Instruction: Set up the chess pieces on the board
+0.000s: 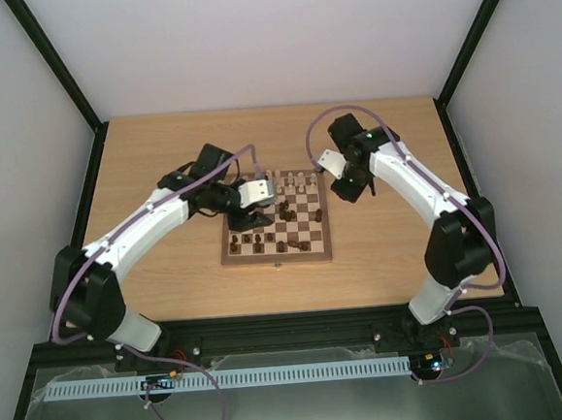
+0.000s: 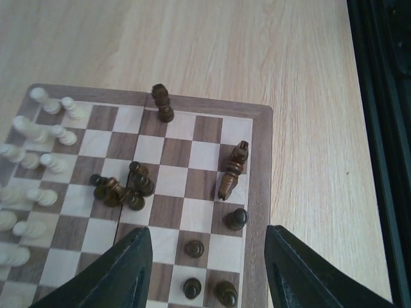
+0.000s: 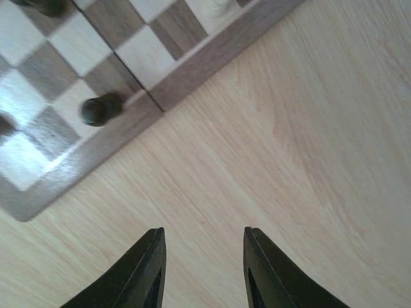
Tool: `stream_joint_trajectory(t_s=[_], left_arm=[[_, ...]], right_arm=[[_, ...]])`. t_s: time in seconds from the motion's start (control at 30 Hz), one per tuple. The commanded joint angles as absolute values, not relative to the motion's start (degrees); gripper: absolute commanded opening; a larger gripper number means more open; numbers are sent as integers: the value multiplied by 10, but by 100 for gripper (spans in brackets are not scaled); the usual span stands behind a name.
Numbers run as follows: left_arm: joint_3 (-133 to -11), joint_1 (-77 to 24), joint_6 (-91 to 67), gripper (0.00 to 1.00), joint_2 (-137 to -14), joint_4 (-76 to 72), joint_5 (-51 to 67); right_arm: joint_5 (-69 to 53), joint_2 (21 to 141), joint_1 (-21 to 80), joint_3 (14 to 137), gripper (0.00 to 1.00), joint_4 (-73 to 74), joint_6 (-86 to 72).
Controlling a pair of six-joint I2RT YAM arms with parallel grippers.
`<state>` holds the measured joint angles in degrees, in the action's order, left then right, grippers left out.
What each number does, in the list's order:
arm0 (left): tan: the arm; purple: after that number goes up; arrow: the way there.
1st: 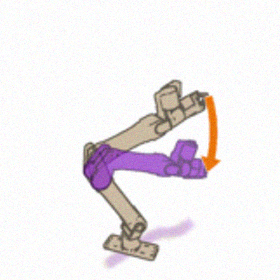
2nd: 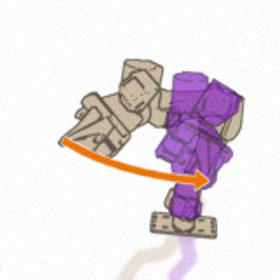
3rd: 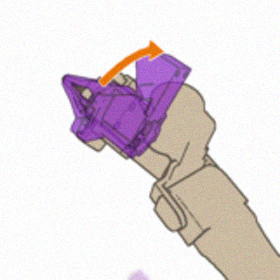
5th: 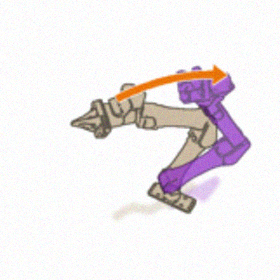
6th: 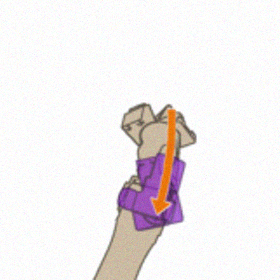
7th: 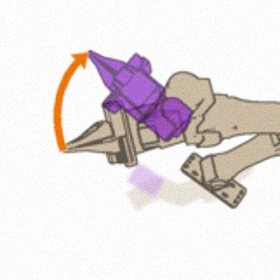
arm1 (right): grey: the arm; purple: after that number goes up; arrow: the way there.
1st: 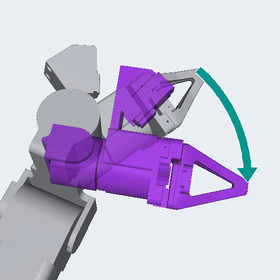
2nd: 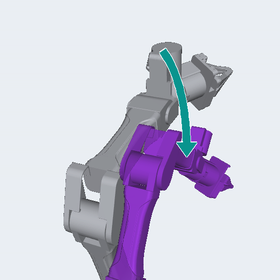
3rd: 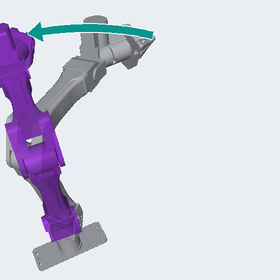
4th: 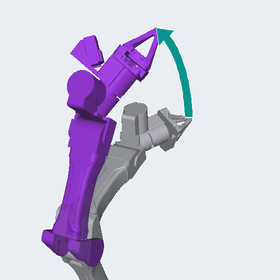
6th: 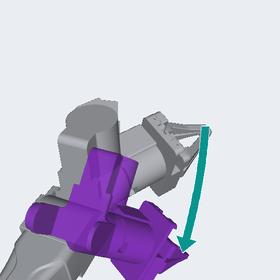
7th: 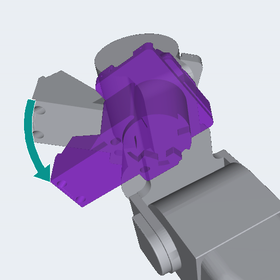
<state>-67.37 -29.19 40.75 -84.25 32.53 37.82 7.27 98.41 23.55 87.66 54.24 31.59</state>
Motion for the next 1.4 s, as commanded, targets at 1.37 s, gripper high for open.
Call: stream_joint_trajectory(t_s=[1.37], left_arm=[[-905, -449, 481, 39, -1166, 500, 221]], right_arm=[[-27, 826, 172, 690, 34, 410, 202]])
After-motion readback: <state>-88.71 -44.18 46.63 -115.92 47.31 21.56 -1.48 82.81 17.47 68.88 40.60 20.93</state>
